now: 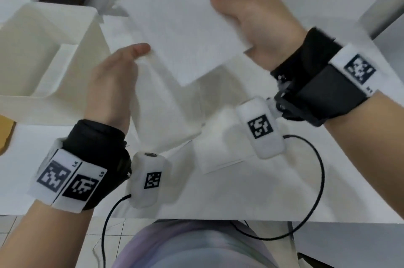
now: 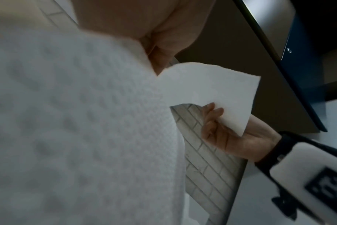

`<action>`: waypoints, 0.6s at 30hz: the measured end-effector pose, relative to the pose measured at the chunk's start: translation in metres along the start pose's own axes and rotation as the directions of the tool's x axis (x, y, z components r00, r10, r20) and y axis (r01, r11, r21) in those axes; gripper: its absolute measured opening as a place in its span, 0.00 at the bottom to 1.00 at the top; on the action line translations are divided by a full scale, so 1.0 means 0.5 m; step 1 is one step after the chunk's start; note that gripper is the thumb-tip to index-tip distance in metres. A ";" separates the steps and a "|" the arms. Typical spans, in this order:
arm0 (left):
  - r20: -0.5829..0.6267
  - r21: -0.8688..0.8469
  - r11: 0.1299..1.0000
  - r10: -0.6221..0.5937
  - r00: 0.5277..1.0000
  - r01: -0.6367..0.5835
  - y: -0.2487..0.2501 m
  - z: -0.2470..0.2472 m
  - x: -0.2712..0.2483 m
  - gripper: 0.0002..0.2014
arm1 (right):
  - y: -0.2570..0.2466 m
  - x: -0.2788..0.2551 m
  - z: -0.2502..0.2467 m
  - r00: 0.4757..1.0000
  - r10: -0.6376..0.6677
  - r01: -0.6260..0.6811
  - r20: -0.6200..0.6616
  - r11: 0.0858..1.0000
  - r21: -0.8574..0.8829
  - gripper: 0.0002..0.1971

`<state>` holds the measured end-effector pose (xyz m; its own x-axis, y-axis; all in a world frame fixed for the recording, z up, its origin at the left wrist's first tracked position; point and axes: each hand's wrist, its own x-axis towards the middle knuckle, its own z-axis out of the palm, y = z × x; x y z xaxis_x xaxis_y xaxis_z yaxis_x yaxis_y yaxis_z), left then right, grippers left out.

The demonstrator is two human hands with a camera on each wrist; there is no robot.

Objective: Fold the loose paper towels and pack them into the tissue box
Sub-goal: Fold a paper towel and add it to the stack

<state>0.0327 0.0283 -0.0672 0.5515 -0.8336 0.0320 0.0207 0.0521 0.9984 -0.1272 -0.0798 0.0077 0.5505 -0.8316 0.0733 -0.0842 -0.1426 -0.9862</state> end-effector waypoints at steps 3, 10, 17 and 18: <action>0.017 -0.165 0.986 -0.019 1.000 0.022 0.006 0.009 0.000 0.22 | 0.044 -0.024 0.022 0.987 0.159 -0.155 0.006 0.969 -0.194 0.06; -0.048 0.048 0.999 0.025 0.999 -0.022 -0.013 0.008 -0.013 0.14 | 0.096 -0.070 0.014 0.904 0.414 -0.222 0.104 0.665 -0.714 0.09; -0.085 0.063 0.998 0.034 0.996 -0.029 -0.022 -0.017 -0.003 0.08 | 0.161 -0.073 0.012 0.832 0.544 -0.258 -0.113 0.198 -0.946 0.35; -0.101 0.077 0.996 0.044 0.994 -0.037 -0.019 -0.018 -0.003 0.08 | 0.160 -0.070 0.016 0.832 0.541 -0.274 -0.125 0.203 -0.940 0.36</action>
<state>0.0392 0.0339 -0.0772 0.6330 -0.7708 0.0716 -0.0637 0.0403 0.9972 -0.1464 -0.0581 -0.0751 0.3082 -0.8359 -0.4542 -0.9486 -0.3060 -0.0805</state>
